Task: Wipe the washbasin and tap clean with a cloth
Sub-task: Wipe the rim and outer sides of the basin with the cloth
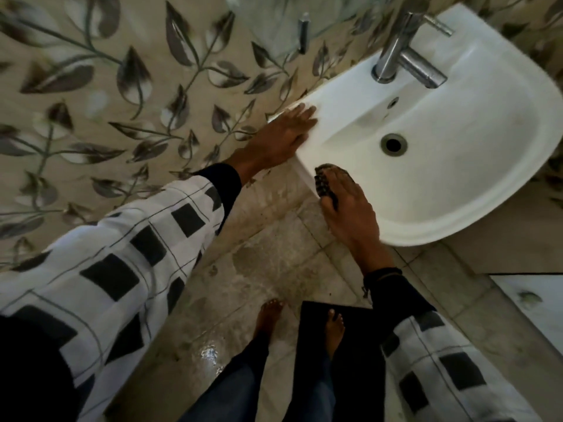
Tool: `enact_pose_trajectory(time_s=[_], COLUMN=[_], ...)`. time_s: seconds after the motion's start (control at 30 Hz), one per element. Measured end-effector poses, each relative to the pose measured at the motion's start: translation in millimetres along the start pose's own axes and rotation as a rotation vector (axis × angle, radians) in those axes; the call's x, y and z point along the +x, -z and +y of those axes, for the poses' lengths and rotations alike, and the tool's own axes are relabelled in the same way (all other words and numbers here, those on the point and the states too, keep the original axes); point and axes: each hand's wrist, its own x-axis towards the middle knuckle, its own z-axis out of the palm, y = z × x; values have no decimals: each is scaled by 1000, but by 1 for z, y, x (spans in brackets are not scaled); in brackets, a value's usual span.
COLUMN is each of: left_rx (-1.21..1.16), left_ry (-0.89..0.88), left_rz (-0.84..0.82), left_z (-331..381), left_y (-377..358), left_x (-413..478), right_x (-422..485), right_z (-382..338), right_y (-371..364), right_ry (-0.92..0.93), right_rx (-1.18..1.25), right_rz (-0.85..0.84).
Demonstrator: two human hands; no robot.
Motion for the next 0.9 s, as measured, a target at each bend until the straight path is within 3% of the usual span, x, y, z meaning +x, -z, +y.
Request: enact_pose_trajectory(time_s=[0.1, 0.43, 0.57, 0.73, 0.9], left_rx=[50, -30, -1, -20, -2], left_ry=[-73, 5, 4, 206, 176], left_rz=[-58, -87, -120, 31, 98], left_z=[-8, -4, 5, 17, 17], left_y=[8, 20, 15, -2, 0], left_x=[-2, 26, 46, 36, 34], right_x=[19, 49, 18, -40, -26], right_z=[-11, -17, -4, 24, -2], right_y=[-12, -33, -35, -19, -31], right_ry=[28, 50, 74, -7, -106], right_rx=[-13, -123, -165, -171, -119], right_rz=[22, 32, 41, 192, 257])
